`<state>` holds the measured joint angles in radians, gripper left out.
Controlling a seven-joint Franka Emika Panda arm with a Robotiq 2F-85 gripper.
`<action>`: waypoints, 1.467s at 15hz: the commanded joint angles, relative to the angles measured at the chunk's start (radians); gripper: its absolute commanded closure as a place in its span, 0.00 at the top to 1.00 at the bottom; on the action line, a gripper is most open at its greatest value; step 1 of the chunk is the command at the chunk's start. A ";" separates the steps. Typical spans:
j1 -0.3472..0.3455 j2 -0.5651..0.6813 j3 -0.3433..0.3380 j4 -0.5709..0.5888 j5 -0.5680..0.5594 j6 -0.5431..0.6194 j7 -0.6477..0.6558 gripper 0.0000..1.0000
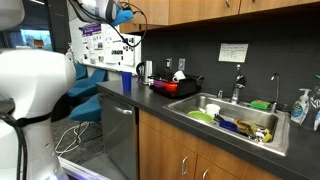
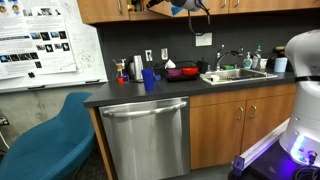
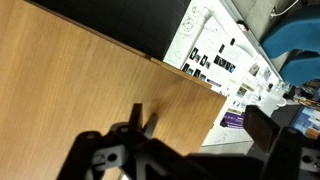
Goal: Close the top cupboard
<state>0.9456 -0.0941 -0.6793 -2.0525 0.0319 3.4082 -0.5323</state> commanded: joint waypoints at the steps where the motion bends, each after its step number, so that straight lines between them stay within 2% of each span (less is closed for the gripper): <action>1: 0.012 0.156 0.008 0.139 0.032 0.040 0.035 1.00; 4: -0.006 0.273 -0.006 0.231 0.088 0.053 0.044 1.00; 8: -0.018 0.369 -0.049 0.323 0.129 0.045 0.026 1.00; 11: -0.034 0.414 -0.083 0.340 0.131 0.044 0.025 1.00; 13: -0.031 0.475 -0.137 0.375 0.154 0.044 0.021 1.00; 17: -0.016 0.574 -0.239 0.411 0.279 0.000 0.053 1.00; 22: -0.009 0.587 -0.267 0.381 0.315 0.008 0.047 1.00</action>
<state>0.9214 0.4781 -0.9131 -1.6791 0.3242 3.4280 -0.4863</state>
